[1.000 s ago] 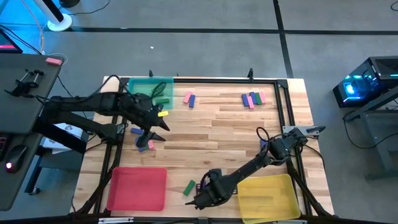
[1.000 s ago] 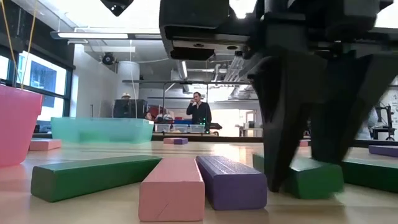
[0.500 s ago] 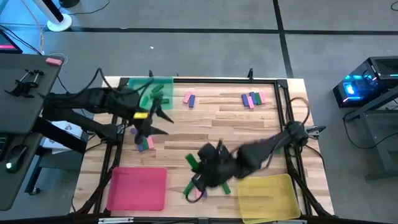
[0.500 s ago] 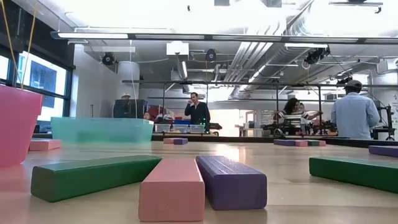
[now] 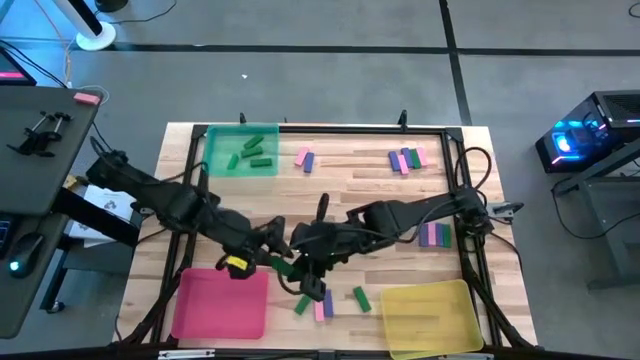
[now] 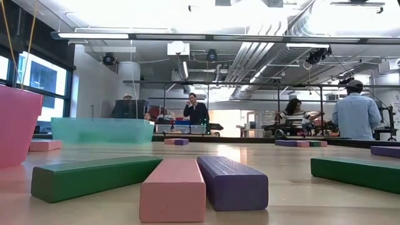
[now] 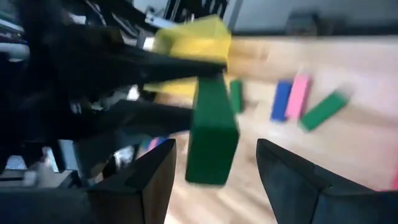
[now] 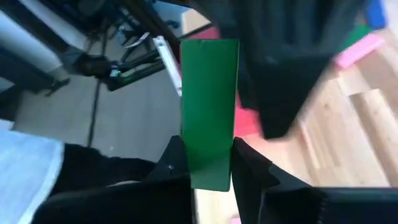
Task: Sort blocks
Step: Put the green block into the blue bin
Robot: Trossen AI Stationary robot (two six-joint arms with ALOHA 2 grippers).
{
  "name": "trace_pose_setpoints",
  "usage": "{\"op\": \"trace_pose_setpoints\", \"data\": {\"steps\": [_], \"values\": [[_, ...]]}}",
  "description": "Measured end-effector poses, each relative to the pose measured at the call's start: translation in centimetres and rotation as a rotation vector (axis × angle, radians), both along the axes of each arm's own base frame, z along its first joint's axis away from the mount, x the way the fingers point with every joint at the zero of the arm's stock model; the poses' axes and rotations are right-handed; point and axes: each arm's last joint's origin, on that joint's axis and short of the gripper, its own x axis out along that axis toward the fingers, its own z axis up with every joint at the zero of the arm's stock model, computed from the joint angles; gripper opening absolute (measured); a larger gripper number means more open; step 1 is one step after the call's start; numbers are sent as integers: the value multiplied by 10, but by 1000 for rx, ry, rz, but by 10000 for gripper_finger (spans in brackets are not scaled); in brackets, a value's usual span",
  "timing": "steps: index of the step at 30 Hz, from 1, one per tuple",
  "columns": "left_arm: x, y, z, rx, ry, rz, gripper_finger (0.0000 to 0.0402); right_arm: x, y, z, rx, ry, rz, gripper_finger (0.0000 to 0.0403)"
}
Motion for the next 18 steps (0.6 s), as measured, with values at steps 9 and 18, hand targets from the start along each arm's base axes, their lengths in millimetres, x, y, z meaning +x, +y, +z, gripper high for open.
{"op": "trace_pose_setpoints", "data": {"steps": [9,18], "values": [[0,-16,1,33,-66,5,211,-3,0,1,19,21,18,35],[1,-19,4,32,-106,-15,145,-2,-1,2,41,17,25,35]]}}
